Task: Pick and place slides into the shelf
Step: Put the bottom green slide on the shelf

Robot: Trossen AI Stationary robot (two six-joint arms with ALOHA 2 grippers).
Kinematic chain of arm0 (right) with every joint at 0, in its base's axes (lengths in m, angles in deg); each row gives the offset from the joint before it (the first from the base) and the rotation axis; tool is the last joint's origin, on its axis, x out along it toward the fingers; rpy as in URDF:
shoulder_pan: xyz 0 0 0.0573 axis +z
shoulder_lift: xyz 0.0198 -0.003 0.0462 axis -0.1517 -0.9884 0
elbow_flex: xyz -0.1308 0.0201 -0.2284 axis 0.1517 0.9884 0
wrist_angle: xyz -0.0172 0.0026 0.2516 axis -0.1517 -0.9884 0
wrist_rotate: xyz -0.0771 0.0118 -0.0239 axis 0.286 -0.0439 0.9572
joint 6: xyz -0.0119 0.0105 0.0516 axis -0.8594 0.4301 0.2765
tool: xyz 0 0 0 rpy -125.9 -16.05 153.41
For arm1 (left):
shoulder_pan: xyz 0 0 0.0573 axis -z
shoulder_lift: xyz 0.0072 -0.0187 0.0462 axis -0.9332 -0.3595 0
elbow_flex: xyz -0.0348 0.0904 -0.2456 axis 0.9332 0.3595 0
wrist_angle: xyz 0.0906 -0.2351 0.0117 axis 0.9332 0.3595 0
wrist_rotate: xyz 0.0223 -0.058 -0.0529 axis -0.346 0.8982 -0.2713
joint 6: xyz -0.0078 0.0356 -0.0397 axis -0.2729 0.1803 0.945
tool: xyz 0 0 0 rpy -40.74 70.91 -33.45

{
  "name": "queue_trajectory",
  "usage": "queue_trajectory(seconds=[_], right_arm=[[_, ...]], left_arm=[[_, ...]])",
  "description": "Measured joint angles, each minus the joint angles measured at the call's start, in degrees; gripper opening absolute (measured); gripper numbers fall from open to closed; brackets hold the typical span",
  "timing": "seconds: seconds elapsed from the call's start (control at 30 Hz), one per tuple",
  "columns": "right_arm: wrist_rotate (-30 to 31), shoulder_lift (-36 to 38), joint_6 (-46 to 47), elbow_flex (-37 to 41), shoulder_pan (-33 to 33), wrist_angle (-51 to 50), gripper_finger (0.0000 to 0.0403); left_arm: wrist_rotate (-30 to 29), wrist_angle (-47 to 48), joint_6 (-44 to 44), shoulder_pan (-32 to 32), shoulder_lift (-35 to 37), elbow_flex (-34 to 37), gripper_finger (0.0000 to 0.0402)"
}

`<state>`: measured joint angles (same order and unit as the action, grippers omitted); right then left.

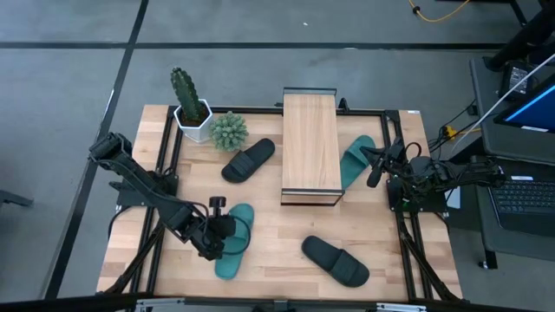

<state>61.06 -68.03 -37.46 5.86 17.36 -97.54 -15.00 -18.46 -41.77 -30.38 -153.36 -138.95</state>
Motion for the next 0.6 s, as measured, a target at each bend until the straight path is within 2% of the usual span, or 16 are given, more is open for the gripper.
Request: queue_trajectory(seconds=[0.43,0.6], right_arm=[[0.0,0.0,0.1,0.0,0.0,0.0,0.0023],[0.0,0.0,0.3,0.0,0.0,0.0,0.0023]], left_arm=[[-0.5,-0.2,-0.4,0.2,0.0,0.0,0.0000],[0.0,-0.2,2.5,0.2,0.0,0.0,0.0011]])
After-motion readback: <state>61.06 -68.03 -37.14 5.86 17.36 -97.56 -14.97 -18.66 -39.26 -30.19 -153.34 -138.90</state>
